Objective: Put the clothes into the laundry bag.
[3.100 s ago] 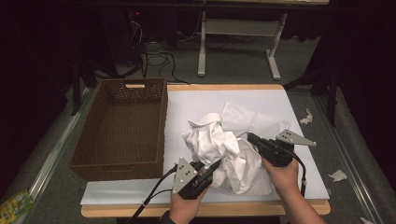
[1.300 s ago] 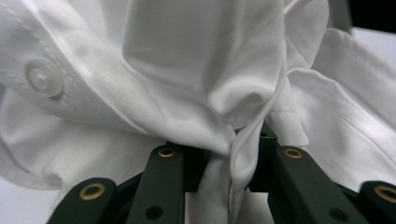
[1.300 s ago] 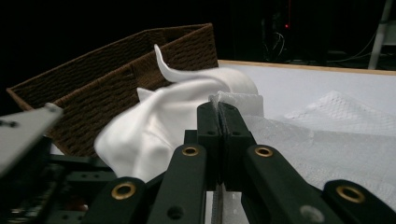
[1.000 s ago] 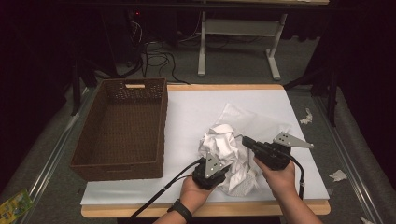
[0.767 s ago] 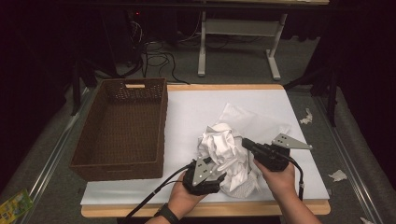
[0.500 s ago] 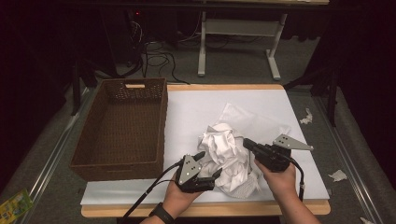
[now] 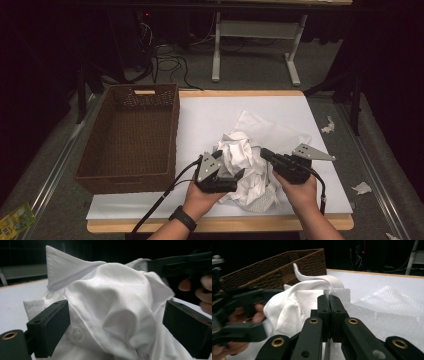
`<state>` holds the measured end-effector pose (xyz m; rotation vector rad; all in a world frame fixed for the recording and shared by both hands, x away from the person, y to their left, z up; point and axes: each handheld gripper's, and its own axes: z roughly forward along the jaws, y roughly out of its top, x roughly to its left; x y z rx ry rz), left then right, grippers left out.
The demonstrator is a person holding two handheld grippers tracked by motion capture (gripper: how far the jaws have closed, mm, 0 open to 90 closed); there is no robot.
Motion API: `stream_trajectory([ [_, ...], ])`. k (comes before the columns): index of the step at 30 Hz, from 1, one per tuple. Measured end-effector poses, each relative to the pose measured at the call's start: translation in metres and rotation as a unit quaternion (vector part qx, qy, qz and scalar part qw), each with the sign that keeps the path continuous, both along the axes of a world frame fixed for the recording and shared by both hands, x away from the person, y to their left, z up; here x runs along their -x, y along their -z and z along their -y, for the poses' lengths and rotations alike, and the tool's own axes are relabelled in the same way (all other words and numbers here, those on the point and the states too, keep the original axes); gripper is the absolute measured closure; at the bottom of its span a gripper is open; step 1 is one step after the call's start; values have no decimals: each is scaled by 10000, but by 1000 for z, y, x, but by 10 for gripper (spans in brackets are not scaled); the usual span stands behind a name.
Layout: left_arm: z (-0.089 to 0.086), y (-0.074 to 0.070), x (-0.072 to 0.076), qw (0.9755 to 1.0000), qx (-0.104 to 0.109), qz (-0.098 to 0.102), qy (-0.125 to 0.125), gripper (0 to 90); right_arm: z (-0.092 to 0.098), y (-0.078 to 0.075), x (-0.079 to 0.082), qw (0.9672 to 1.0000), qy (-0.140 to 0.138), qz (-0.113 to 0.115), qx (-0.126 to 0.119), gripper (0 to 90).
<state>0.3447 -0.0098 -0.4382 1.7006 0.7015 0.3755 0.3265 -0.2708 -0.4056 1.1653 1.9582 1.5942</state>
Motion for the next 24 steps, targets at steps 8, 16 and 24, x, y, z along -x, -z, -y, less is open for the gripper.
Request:
stream_trajectory([
  [8,12,10,-6,9994,-262,-33,239,677,1,2,-1,10000,-4,-21,12,893],
  [16,-1,6,22,9981,-228,174,550,847,0,2,-2,10000,37,-33,70,894],
  [24,1,9,47,9931,-468,166,1065,851,-2,2,-10,9999,122,-88,38,894],
])
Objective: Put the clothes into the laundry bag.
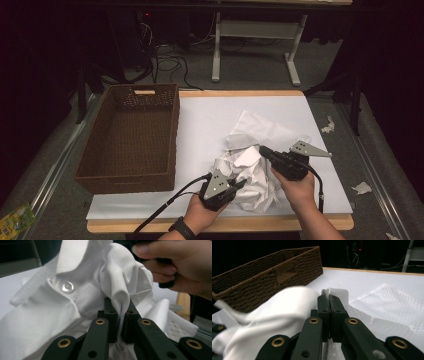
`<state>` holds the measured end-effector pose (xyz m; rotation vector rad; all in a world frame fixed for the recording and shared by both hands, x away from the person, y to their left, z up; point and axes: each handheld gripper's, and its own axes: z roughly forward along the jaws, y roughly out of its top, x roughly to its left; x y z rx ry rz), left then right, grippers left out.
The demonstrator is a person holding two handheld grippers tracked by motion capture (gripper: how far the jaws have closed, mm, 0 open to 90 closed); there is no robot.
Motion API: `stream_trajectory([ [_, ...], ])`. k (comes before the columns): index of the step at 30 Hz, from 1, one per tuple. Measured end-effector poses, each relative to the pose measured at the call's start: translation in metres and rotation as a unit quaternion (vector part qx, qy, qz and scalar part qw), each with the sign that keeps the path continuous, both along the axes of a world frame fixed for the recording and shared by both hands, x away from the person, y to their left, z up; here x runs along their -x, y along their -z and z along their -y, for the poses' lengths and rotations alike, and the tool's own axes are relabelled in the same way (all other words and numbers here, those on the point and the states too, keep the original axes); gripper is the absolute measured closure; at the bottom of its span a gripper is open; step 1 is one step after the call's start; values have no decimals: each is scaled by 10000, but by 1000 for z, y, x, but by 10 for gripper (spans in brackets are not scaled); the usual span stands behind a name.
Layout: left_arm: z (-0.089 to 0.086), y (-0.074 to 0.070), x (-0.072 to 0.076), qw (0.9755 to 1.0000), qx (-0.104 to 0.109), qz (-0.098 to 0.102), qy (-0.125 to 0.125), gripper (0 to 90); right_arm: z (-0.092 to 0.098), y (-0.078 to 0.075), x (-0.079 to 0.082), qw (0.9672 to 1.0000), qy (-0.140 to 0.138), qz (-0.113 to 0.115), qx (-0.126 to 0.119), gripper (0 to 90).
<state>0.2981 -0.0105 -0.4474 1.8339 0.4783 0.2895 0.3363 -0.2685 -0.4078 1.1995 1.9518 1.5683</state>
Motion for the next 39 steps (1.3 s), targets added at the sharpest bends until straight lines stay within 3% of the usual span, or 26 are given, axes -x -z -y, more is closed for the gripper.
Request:
stream_trajectory([
  [9,14,13,-27,9986,-164,-488,-101,850,2,-6,9,9999,-55,130,-34,894],
  [13,24,12,-37,9980,-270,-501,-270,847,2,-7,13,9998,-147,154,-68,894],
  [18,28,11,-46,9971,-153,-605,-444,813,-4,-5,15,9996,-268,118,-3,894],
  [20,27,10,-44,9975,-100,-552,-438,760,-4,-5,15,9995,-277,115,3,894],
  [24,18,4,-33,9987,47,-374,-348,578,-2,-5,14,9997,-237,111,-26,894],
  [30,-11,-2,-18,9983,193,-137,-537,447,-1,-4,14,9997,-204,107,-14,894],
  [34,-27,1,-22,9961,145,-136,-857,424,-1,-5,14,9997,-205,122,8,894],
  [39,-38,8,-34,9905,184,-286,-1333,388,-1,-5,14,9997,-201,124,9,894],
])
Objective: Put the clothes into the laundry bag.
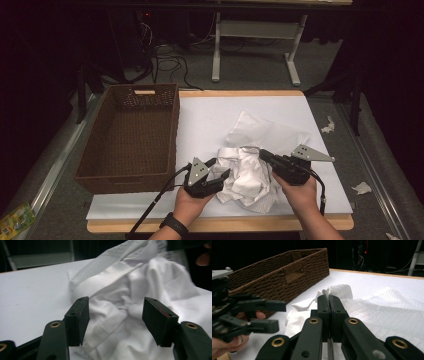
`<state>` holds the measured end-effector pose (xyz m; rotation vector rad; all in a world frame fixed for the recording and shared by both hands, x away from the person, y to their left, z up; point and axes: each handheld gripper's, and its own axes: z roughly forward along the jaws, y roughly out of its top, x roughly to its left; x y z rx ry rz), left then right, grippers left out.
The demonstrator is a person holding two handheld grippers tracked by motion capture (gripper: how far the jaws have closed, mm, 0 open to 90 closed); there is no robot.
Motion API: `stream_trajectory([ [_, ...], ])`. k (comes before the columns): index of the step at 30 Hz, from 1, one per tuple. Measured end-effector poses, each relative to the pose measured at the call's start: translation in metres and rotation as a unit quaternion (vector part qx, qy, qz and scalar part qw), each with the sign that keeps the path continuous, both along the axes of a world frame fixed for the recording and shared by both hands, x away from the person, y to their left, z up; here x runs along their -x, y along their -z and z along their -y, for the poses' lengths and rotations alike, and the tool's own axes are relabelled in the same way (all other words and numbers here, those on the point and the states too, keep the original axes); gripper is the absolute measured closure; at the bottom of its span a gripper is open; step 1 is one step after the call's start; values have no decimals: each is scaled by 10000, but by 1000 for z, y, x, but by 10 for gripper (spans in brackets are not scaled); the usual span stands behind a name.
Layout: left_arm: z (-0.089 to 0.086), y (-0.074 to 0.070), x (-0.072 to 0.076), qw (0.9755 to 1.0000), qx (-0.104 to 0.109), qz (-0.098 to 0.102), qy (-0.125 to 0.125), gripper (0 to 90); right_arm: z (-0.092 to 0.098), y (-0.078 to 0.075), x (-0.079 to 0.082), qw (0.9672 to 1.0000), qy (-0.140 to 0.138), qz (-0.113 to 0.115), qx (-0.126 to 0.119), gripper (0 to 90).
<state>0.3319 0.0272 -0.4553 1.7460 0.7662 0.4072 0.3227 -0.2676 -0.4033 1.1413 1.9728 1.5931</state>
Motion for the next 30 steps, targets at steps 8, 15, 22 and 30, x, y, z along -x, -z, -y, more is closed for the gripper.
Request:
stream_trajectory([
  [8,10,10,-19,9991,-174,-144,-349,364,0,0,0,10000,7,-1,-14,893],
  [15,13,11,-30,9984,-18,-398,-403,603,0,0,0,10000,12,-13,-11,894],
  [22,17,4,-26,9989,-104,-178,-413,858,0,1,0,10000,8,-14,-5,894],
  [30,21,-6,-3,9999,19,83,-68,865,-1,1,-1,10000,6,-23,-2,894],
])
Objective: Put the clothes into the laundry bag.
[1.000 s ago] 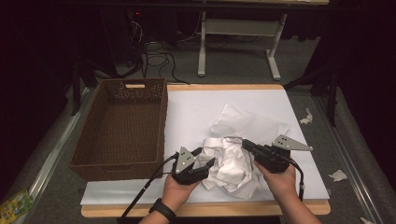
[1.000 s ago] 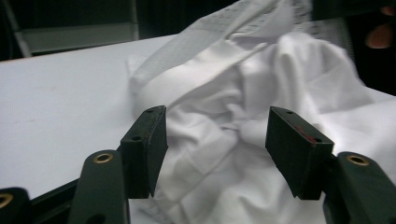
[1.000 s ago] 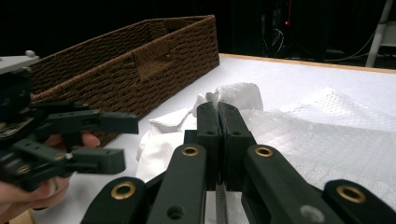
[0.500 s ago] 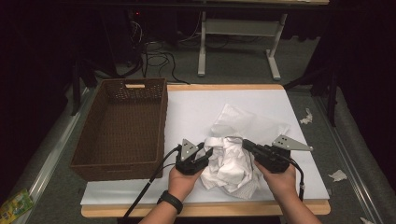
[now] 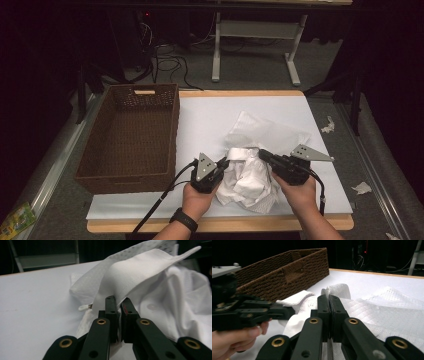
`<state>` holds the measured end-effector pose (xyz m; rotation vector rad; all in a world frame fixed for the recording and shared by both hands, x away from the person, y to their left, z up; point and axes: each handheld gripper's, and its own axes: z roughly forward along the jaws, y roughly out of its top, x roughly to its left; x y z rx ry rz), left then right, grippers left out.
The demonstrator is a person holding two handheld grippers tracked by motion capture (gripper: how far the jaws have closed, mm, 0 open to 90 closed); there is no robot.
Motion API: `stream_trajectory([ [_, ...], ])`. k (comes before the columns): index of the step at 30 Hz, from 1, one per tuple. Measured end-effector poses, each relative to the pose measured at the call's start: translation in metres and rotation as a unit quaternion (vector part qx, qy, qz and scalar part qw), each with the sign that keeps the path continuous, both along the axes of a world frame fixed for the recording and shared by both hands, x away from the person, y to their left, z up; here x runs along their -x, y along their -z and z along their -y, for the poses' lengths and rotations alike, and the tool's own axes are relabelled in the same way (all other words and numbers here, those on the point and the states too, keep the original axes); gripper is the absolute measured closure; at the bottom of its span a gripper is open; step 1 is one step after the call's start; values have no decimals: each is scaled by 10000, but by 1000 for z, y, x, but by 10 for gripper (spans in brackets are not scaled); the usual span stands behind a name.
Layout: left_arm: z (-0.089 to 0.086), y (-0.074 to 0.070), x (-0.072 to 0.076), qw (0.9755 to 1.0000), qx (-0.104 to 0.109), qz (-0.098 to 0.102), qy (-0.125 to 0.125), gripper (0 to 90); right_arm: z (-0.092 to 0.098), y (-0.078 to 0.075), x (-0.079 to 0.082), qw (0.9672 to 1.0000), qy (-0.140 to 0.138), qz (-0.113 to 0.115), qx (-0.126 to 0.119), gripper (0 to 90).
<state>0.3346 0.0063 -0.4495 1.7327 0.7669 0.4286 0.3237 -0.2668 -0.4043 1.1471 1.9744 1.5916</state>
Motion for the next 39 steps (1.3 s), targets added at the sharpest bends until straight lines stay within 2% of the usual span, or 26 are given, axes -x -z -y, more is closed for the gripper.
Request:
stream_trajectory([
  [2,3,0,4,9999,-53,26,134,867,-1,0,0,10000,6,1,-3,894],
  [4,8,0,6,9994,-210,118,260,867,-1,0,-1,10000,-1,-2,3,894],
  [7,17,2,6,9986,-335,115,388,868,-2,1,0,10000,-1,1,10,894],
  [11,29,4,-2,9973,-525,-43,503,867,-3,1,1,10000,-34,-9,28,894],
  [13,34,4,-8,9966,-613,-209,515,868,-4,1,1,10000,-37,-7,15,894],
  [15,40,5,-12,9957,-729,-247,520,867,-4,1,1,10000,-40,-7,14,894],
  [18,48,6,-19,9947,-889,-261,439,863,-3,1,1,10000,-62,-4,5,894],
  [24,51,10,-41,9944,-923,-503,53,846,-3,0,2,9999,-101,25,-36,894],
  [28,51,13,-52,9945,-867,-581,-28,798,-4,0,2,9999,-126,37,-42,894],
  [31,51,12,-53,9955,-741,-591,66,703,-3,-1,2,9999,-112,20,-37,894],
  [33,49,11,-49,9965,-654,-519,74,638,-2,-1,2,9999,-111,43,-41,894],
  [34,46,10,-45,9973,-542,-488,74,613,-2,-1,3,9999,-109,28,-55,894],
  [39,18,2,-26,9996,-165,-243,28,495,0,0,2,9999,-83,22,-53,894],
])
